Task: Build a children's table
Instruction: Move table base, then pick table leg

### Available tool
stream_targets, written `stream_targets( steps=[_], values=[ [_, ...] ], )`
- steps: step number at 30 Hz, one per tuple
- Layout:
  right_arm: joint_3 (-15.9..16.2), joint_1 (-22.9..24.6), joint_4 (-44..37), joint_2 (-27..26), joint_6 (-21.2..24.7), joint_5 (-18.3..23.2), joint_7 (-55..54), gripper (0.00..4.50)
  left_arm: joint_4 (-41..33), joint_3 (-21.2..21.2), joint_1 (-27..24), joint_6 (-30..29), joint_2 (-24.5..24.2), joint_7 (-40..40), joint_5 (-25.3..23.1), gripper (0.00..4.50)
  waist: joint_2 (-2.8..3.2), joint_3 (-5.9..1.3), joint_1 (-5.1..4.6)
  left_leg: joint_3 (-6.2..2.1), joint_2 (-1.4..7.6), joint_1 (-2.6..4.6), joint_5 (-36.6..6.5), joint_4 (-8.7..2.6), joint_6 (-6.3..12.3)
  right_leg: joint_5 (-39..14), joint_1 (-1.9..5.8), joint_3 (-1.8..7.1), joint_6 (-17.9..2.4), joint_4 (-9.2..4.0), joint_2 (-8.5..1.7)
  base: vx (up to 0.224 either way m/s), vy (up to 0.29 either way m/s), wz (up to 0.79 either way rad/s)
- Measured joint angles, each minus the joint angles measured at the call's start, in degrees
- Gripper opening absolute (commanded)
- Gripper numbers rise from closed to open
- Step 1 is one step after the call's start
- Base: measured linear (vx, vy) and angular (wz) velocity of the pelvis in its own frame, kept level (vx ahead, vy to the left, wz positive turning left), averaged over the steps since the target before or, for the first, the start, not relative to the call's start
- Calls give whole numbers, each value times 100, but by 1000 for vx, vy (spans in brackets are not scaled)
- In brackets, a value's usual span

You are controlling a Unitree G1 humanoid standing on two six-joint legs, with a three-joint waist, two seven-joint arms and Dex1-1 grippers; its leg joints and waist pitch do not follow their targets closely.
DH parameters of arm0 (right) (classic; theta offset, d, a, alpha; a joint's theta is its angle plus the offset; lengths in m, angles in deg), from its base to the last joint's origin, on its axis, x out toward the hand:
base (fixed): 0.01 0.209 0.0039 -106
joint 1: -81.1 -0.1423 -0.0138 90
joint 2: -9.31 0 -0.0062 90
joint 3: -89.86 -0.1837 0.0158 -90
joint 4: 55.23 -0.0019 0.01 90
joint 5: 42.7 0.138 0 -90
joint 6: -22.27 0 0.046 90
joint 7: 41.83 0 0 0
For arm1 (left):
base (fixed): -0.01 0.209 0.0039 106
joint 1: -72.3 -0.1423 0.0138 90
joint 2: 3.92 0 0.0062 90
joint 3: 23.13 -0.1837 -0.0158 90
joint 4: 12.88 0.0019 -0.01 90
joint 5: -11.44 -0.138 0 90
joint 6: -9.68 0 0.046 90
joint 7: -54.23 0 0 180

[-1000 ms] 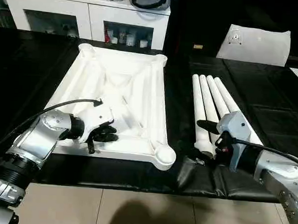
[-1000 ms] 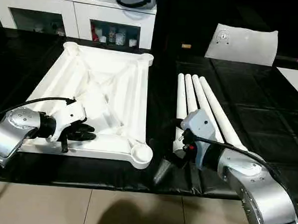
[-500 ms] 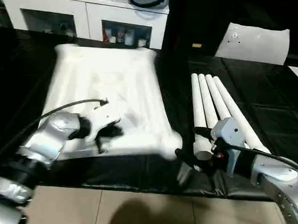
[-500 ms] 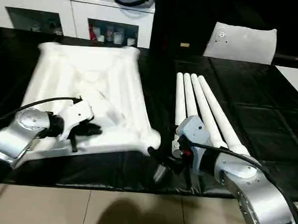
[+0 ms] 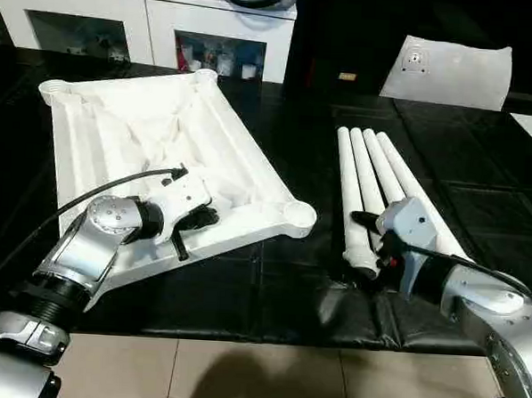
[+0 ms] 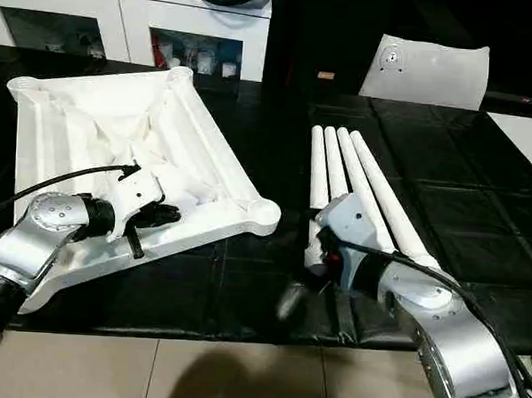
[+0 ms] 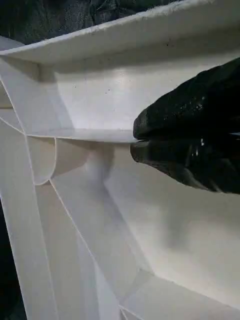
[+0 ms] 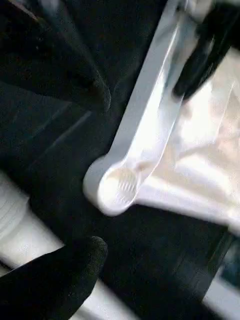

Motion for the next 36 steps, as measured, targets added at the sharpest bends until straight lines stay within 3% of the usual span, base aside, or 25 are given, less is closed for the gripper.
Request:
stream_targets(
  steps=[2,5,6,10,14,18,21,26,30,36],
  values=[
    [-138,-20,42,-143,200,1,-201,450,0,2,0,0,0,-31,-4,53,-1,1,-7,0,0,2,0,-1,0,0,0,0,0,2,0,0,0,0],
    [-392,-201,50,-481,518,143,-522,450,-169,373,-3,109,47,-109,240,63,-7,7,-28,0,2,5,3,-1,-4,0,-2,-1,0,10,0,0,0,0],
    [-452,-254,44,-552,557,173,-605,450,-331,525,24,178,31,-116,327,88,-7,7,-20,0,2,8,0,-1,-9,0,0,-1,0,10,0,0,0,0],
    [-484,-503,51,-839,769,202,-966,450,-1106,903,-155,167,-80,-35,730,115,-9,6,-24,4,2,11,-6,-1,-21,2,1,1,-3,11,0,0,0,0],
    [-499,-854,107,-1298,1023,125,-1412,450,-1714,1121,-577,-92,-124,-103,926,146,-9,6,-27,5,2,11,-1,-2,-27,2,1,1,-3,15,0,0,0,0],
    [-480,-1301,489,-1653,1176,-144,-2016,450,-3168,1456,-1498,-826,-113,-453,1174,188,-40,13,-44,11,4,12,-1,-7,-31,2,-1,3,-3,13,0,0,0,0],
    [-433,-1505,720,-1836,1269,-266,-2303,450,-3725,1453,-1789,-1050,-30,-666,1190,207,-94,39,7,9,9,11,7,-9,-39,2,-1,-5,-3,15,3,0,0,0],
    [-454,-1696,1235,-2138,1275,-381,-2627,450,-4546,1437,-2361,-1465,148,-1041,1174,223,-145,27,-9,18,10,10,10,-9,-46,4,-1,1,-1,11,2,0,0,0],
    [-675,-1706,1402,-2414,1284,-249,-2700,450,-4989,1315,-2546,-1799,235,-1300,1128,223,-148,28,-15,17,14,11,15,-12,-54,6,-3,0,4,13,5,0,0,0],
    [-644,-1841,1715,-2462,1097,-415,-2914,450,-5267,1182,-2535,-2101,407,-1531,1115,223,-147,29,-34,23,26,13,24,-12,-68,15,-3,1,18,15,11,0,0,0]
  ],
)
